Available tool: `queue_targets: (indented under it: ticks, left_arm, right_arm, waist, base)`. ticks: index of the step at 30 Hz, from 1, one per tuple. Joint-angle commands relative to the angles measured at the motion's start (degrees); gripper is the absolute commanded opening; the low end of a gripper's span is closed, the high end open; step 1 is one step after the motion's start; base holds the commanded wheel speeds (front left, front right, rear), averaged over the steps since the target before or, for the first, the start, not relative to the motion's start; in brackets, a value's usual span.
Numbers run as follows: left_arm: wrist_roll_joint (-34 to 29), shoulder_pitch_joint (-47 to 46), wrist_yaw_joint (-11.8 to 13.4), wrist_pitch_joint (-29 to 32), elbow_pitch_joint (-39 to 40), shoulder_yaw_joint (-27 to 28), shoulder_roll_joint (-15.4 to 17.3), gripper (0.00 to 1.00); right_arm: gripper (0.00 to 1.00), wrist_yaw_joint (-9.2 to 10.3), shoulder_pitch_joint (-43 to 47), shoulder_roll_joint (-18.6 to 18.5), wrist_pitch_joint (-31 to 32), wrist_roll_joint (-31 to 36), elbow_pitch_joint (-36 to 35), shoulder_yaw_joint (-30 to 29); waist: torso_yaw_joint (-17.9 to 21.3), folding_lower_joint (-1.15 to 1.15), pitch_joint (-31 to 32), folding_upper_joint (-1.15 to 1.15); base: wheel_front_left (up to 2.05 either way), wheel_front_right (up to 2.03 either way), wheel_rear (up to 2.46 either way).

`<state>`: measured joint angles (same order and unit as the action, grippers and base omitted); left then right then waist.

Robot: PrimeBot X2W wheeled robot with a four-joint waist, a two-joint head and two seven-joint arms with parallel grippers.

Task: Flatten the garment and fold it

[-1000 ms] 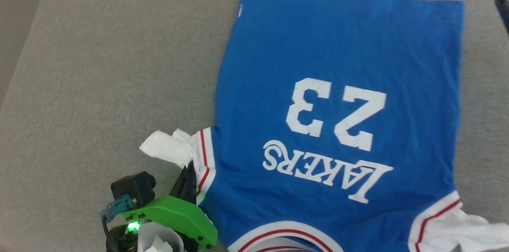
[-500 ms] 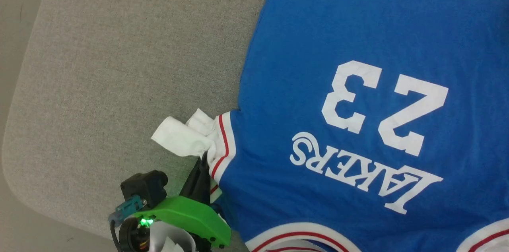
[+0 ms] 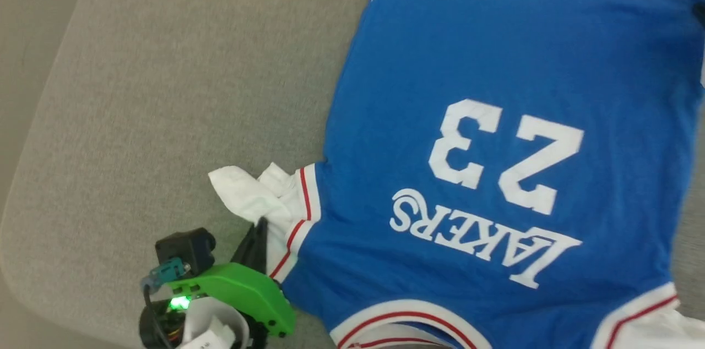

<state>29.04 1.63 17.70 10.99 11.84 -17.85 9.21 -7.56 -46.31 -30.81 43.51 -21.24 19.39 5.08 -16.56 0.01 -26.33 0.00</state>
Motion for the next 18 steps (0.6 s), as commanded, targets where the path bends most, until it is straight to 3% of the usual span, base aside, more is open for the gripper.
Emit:
queue_targets:
  ticks: [1, 8, 14, 18]
  left_arm:
    - [-0.8, -0.7, 0.2, 0.5, -0.3, 0.5, 0.9, 0.00]
    - [-0.2, 0.8, 0.4, 2.9, -0.9, 1.8, 3.7, 0.00]
    - [0.8, 1.6, 0.4, 3.5, -2.0, 2.7, 4.5, 0.00]
    - [1.4, 1.6, 0.0, 3.3, -2.9, 2.9, 4.5, 0.00]
  right_arm:
    - [0.00, 0.08, 2.8, -0.8, -0.9, -1.4, -2.1, -0.9]
    - [0.00, 0.08, 22.6, 0.0, 0.9, -7.2, -16.5, -8.1]
    - [0.00, 0.08, 42.5, 6.3, 6.6, -9.6, -25.8, -13.8]
    - [0.00, 0.08, 53.5, 11.0, 10.5, -9.5, -28.1, -13.9]
  waist:
    - [7.7, -0.01, 9.5, 0.00]
    - [14.3, -0.01, 15.9, 0.00]
    - [18.1, -0.01, 18.3, 0.00]
    - [18.9, -0.01, 18.9, 0.00]
  base:
    - [0.00, 0.00, 0.00]
    - [0.00, 0.00, 0.00]
    - [0.00, 0.00, 0.00]
    - [0.00, 0.00, 0.00]
